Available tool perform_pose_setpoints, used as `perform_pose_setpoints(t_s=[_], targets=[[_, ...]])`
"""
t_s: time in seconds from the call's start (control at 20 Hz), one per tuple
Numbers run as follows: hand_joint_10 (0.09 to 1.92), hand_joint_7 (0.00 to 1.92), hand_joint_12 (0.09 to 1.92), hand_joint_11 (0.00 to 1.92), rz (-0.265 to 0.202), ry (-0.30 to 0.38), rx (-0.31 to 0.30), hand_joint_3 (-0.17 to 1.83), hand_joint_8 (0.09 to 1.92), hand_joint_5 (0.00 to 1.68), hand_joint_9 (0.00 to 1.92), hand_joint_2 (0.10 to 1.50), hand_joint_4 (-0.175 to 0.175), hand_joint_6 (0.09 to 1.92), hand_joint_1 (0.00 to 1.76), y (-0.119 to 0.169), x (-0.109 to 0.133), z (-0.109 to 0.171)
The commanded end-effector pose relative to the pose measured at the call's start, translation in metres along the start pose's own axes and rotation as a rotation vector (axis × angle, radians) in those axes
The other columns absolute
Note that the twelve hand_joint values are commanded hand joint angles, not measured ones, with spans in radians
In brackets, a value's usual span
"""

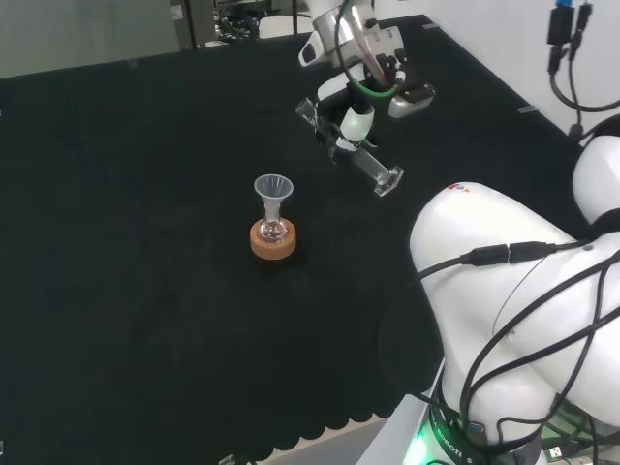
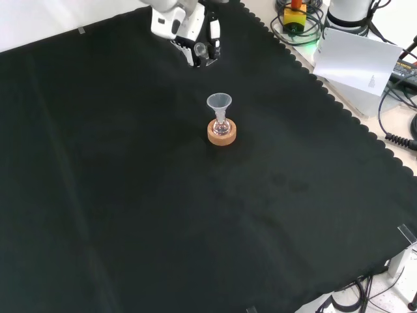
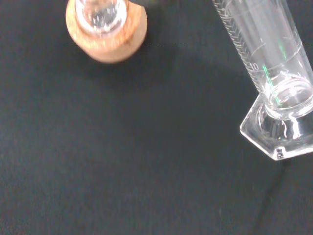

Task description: Put the graduated cylinder back on the table.

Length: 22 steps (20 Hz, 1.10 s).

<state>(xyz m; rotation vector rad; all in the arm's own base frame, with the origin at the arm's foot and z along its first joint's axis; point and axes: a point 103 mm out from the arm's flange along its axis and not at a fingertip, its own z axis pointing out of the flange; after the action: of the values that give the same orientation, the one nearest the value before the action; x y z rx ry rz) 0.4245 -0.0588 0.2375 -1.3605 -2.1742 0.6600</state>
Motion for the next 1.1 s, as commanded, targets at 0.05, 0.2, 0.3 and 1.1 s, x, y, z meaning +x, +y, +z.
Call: perform_pose_setpoints(t_s=[0.05,0.2,0.3,1.1], targets=[[0.09,1.32,0.67,1.41,-0.075,0.024,-0.177,0.00,0.25,0.99,1.52,1.12,-0.145,1.00,1.14,0.010,-0.005,-0.004],[0.09,1.32,0.67,1.41,-0.089,0.050,-0.252,0.00,0.25,0.99,1.51,1.12,-0.145,1.00,1.14,0.017,-0.010,-0.004],[0.09,1.32,0.66,1.41,-0.095,0.069,-0.305,0.00,0.25,0.99,1.51,1.12,-0.145,1.00,1.14,0.024,-0.015,-0.004],[0.09,1.31,0.66,1.41,-0.138,0.220,-0.551,0.00,0.24,0.99,1.51,1.12,-0.146,1.01,1.14,0.115,-0.051,-0.009]])
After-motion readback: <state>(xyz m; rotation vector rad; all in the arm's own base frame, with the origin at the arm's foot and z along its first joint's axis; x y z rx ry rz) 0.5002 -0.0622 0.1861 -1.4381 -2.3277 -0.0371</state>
